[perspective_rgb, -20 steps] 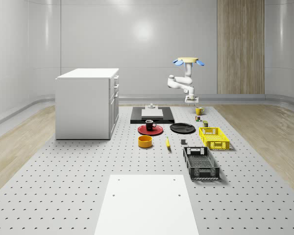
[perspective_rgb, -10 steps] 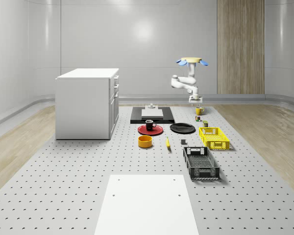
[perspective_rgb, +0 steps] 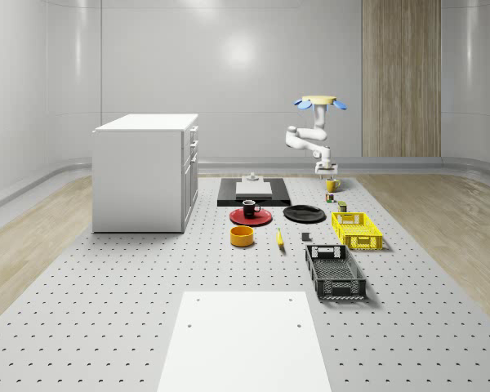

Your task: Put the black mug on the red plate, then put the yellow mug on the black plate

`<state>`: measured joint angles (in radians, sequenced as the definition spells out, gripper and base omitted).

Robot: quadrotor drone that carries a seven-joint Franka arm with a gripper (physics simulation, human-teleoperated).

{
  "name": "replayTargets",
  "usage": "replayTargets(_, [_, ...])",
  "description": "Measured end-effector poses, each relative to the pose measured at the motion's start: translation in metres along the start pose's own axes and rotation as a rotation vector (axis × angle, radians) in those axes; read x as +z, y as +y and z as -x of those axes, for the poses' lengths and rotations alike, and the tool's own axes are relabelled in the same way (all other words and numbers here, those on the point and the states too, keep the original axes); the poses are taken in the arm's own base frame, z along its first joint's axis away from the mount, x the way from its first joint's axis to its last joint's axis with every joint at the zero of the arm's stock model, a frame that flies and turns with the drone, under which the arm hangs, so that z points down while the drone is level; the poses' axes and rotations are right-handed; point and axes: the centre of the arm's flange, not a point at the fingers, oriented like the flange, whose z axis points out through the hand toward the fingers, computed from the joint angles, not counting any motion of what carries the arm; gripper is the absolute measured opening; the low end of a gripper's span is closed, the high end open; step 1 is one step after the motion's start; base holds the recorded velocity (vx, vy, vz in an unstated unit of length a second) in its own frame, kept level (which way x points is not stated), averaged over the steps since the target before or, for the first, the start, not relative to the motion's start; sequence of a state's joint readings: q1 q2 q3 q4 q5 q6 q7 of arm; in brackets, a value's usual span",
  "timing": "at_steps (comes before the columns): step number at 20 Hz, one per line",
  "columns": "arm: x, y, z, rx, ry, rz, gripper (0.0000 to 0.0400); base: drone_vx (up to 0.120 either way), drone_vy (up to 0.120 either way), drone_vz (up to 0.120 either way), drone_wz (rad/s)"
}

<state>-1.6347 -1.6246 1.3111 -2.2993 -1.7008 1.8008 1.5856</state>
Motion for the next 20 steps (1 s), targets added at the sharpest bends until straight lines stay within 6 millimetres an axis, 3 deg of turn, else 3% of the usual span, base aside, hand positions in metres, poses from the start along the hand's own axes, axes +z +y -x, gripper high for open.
replayTargets(20, [0.017, -0.010, -0.010, 0.000, 0.000, 0.000, 0.0400, 0.000, 0.000, 0.000, 0.000])
